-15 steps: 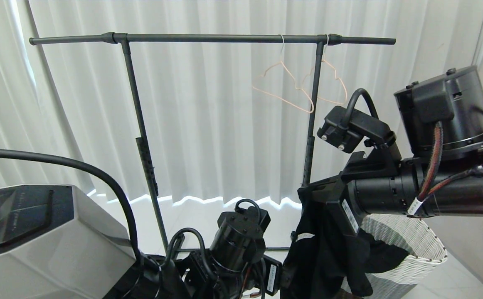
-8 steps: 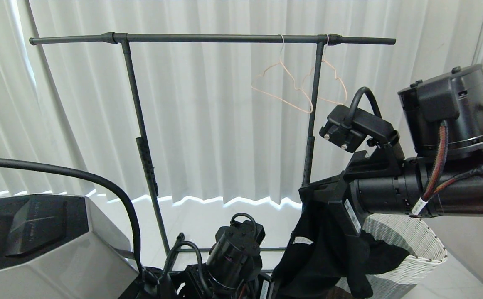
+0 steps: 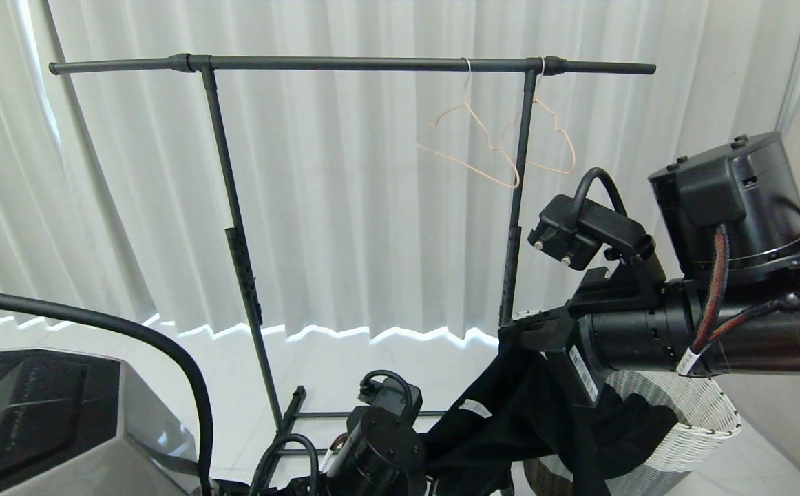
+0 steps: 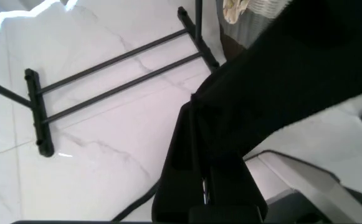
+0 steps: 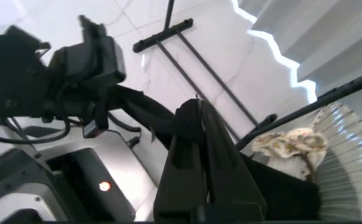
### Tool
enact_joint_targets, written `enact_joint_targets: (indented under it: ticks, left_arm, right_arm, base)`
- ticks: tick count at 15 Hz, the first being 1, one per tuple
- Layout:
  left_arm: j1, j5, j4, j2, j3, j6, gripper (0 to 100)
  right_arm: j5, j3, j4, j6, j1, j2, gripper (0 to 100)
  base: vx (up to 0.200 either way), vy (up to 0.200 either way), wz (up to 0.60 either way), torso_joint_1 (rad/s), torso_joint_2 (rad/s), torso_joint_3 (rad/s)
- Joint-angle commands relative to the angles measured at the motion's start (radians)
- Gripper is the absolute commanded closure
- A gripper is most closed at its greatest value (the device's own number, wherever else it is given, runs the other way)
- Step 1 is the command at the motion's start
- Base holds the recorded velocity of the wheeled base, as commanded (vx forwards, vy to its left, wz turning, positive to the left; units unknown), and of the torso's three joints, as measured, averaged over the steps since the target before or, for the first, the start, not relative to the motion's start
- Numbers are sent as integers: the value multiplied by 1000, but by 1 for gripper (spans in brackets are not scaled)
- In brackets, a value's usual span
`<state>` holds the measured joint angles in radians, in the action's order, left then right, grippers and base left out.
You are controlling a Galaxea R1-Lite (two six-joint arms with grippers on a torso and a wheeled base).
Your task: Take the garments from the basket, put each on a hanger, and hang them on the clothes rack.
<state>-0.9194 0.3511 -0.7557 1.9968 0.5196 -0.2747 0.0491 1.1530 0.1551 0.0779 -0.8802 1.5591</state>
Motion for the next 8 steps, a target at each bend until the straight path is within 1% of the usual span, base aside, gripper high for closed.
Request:
enact_joint_targets:
  ticks: [1, 2, 3, 4, 5, 6, 7, 8]
  left_arm:
    - [2, 3, -16, -214, -52, 46, 100]
    - [14, 3, 47, -288, -38, 68, 100]
    - [20, 2, 165, -380, -1, 72, 100]
    - [20, 2, 305, -455, 62, 72, 100]
    - [20, 2, 443, -517, 148, 71, 100]
    - [20, 2, 550, -547, 226, 71, 100]
    - [20, 2, 724, -579, 367, 69, 100]
    - [20, 2, 832, -592, 474, 69, 100]
  right_arm:
    - [-3, -12, -2, -23, -2, 2, 100]
    - [-3, -12, -5, -26, -2, 4, 100]
    - [-3, -9, -8, -26, -2, 6, 100]
    - [-3, -2, -11, -26, -3, 6, 100]
    - [-5, 5, -26, -24, -6, 4, 100]
    - [-9, 16, -34, -24, -14, 2, 100]
    - [-38, 53, -34, -24, -37, -2, 100]
    - [-77, 74, -34, -24, -48, -11, 100]
  base:
    - [0, 0, 0, 0, 0, 0]
    - [0, 0, 0, 0, 0, 0]
    - [0, 0, 0, 0, 0, 0]
    - [0, 0, 0, 0, 0, 0]
    - [0, 0, 0, 0, 0, 0]
    - [0, 0, 0, 0, 0, 0]
    - [0, 0, 0, 0, 0, 0]
    - [0, 0, 0, 0, 0, 0]
